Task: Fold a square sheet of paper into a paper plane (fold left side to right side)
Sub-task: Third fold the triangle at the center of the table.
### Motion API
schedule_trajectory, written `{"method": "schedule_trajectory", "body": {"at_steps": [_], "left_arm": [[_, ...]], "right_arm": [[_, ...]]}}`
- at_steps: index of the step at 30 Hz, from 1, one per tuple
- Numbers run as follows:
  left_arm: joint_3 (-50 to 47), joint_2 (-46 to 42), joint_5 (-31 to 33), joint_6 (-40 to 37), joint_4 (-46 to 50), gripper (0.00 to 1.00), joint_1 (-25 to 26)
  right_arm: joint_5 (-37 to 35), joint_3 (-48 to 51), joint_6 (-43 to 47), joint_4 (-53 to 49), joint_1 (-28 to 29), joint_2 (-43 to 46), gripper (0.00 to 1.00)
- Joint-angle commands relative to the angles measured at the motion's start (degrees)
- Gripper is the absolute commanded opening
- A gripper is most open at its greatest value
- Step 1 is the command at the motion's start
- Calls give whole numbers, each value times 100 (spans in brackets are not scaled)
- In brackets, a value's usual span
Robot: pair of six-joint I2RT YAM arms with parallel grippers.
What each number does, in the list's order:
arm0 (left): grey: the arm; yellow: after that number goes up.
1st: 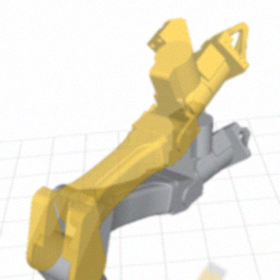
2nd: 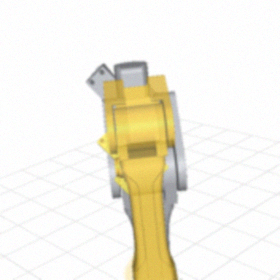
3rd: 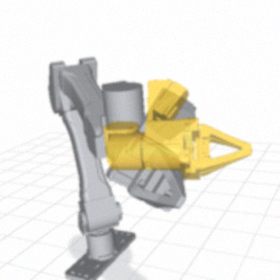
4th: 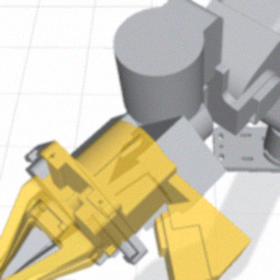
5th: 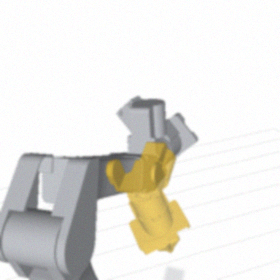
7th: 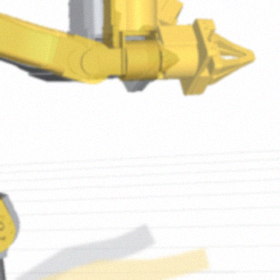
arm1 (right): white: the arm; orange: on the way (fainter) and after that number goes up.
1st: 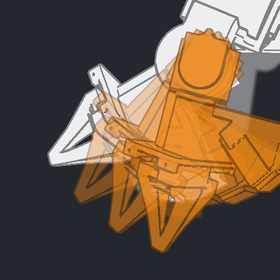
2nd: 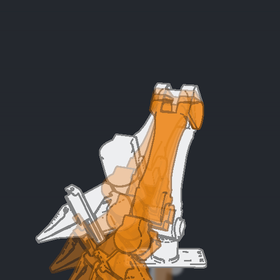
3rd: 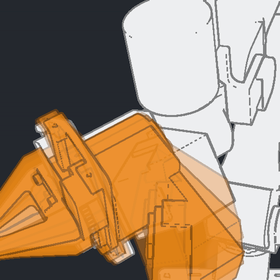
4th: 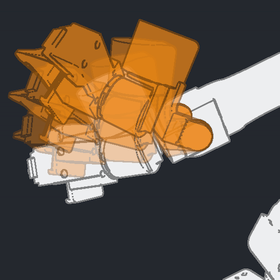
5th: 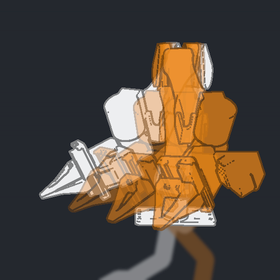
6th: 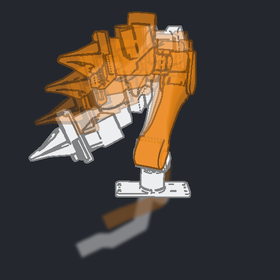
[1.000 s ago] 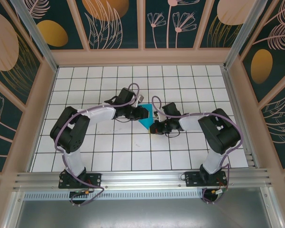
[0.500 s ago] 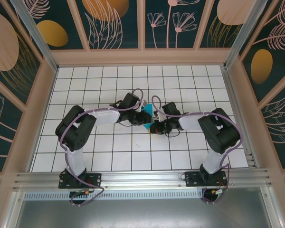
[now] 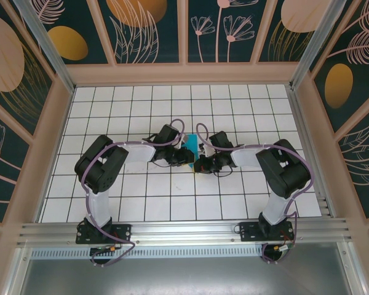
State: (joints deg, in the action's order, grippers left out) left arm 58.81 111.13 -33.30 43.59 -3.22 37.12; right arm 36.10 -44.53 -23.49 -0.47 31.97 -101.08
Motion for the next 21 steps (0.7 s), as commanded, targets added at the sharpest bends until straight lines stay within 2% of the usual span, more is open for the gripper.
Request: {"method": "schedule_trajectory", "body": {"at_steps": [1, 6, 12, 21], "left_arm": [[-75, 198, 236, -117, 161, 27, 24], [-39, 295, 599, -289, 448, 27, 6], [-174, 236, 752, -318, 469, 27, -177], [-7, 156, 989, -627, 723, 27, -751]], "right_arm": [[-782, 173, 53, -955, -28, -369, 0], [-876, 173, 72, -1052, -35, -360, 0], [-925, 182, 68, -1077, -33, -364, 0], [-1008, 198, 82, -1157, -31, -390, 0]]}}
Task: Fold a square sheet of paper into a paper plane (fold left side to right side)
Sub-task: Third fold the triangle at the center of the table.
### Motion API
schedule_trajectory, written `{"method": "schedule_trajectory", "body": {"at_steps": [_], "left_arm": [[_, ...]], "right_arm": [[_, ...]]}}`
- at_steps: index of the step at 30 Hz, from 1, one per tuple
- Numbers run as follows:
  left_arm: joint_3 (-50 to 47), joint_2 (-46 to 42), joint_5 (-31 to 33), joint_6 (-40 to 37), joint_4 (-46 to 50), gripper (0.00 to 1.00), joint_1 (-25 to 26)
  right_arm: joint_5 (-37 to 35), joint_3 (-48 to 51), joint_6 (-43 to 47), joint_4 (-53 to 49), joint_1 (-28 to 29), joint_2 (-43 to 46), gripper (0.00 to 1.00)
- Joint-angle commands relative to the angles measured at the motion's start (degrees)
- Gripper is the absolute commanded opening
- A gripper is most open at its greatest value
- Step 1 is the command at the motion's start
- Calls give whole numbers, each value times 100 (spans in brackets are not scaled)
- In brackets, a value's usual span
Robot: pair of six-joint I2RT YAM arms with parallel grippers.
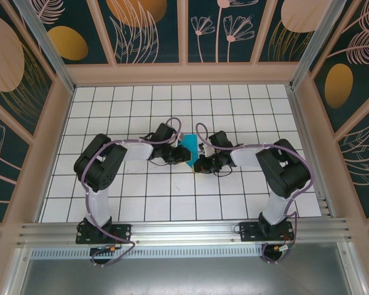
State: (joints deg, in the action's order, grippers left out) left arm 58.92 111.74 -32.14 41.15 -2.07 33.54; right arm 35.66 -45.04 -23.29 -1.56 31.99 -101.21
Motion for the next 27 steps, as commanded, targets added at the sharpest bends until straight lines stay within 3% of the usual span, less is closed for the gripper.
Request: {"method": "schedule_trajectory", "body": {"at_steps": [1, 11, 18, 22, 27], "left_arm": [[41, 125, 898, -440, 630, 27, -462], [251, 235, 1064, -687, 843, 27, -867], [249, -557, 1036, -739, 1019, 28, -867], [78, -1082, 588, -748, 924, 23, -796], [245, -942, -44, -727, 893, 23, -350]], "right_arm": [[-964, 261, 66, -1052, -35, -379, 0], [-942, 259, 77, -1057, -29, -308, 0], [-947, 161, 129, -1069, -29, -307, 0], [-989, 16, 193, -1177, -32, -336, 0], [-995, -71, 175, -1207, -32, -354, 0]]}}
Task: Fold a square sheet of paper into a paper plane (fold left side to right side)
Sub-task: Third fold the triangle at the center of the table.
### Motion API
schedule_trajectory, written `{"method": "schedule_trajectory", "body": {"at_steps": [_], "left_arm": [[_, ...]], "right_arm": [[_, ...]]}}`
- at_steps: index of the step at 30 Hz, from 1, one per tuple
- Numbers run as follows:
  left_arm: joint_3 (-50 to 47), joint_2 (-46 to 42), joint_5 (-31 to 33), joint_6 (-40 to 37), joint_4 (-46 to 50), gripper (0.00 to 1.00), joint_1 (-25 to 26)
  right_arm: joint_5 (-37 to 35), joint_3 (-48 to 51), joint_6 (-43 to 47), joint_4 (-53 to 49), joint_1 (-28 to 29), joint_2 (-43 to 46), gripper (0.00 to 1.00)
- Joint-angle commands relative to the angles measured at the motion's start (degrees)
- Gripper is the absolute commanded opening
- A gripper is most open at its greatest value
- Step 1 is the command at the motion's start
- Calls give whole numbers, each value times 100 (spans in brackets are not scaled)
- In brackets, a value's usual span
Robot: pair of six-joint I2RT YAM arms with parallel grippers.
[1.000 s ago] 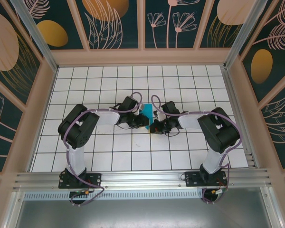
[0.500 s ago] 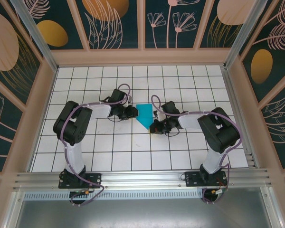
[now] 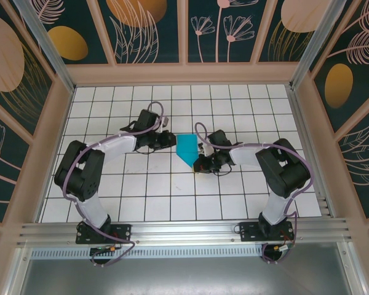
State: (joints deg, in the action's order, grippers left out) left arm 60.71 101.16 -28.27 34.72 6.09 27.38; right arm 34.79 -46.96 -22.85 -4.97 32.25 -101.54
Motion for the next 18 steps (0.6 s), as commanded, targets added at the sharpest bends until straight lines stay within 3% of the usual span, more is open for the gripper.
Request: {"method": "schedule_trajectory", "body": {"at_steps": [1, 8, 18], "left_arm": [[103, 211, -503, -59, 23, 23, 366], [300, 894, -549, 120, -289, 23, 596], [415, 1405, 70, 93, -149, 24, 597]], "right_arm": [[-911, 109, 124, -865, -56, -315, 0], [-912, 92, 71, -874, -61, -251, 0], [-853, 43, -55, -847, -54, 65, 0]]}}
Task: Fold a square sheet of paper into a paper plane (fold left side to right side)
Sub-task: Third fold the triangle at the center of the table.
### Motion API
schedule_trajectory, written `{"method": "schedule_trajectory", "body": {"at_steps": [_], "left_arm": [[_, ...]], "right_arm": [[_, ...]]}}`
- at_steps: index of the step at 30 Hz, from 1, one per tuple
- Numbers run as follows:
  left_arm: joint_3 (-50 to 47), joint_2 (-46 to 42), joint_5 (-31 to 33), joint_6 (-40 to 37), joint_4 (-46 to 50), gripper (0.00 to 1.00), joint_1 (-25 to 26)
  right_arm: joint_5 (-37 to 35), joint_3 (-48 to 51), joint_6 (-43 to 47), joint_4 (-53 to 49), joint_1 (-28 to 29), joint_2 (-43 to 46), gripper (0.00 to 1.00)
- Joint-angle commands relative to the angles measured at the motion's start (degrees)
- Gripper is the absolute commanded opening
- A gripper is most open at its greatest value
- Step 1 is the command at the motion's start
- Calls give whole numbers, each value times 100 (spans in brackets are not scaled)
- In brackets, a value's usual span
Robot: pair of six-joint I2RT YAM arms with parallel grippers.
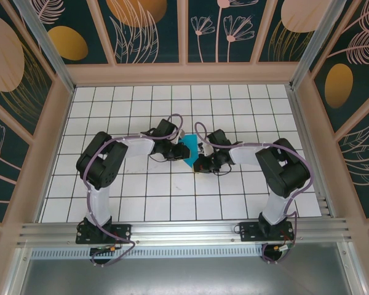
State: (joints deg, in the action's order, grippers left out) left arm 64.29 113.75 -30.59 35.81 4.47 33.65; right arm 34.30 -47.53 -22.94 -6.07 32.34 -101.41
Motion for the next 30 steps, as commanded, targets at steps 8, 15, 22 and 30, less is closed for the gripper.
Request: {"method": "schedule_trajectory", "body": {"at_steps": [8, 15, 22, 30], "left_arm": [[-355, 109, 251, 110, -270, 23, -27], [-356, 129, 218, 102, -324, 23, -32], [-374, 94, 224, 95, -324, 23, -33], [-365, 111, 238, 105, -311, 23, -30]], "right_arm": [[-499, 230, -1233, -340, -36, 1027, 0], [-656, -315, -1811, -70, 295, 597, 0], [-808, -591, -1955, -106, 315, 58, 0], [-974, -479, -1997, -272, 374, -164, 0]]}}
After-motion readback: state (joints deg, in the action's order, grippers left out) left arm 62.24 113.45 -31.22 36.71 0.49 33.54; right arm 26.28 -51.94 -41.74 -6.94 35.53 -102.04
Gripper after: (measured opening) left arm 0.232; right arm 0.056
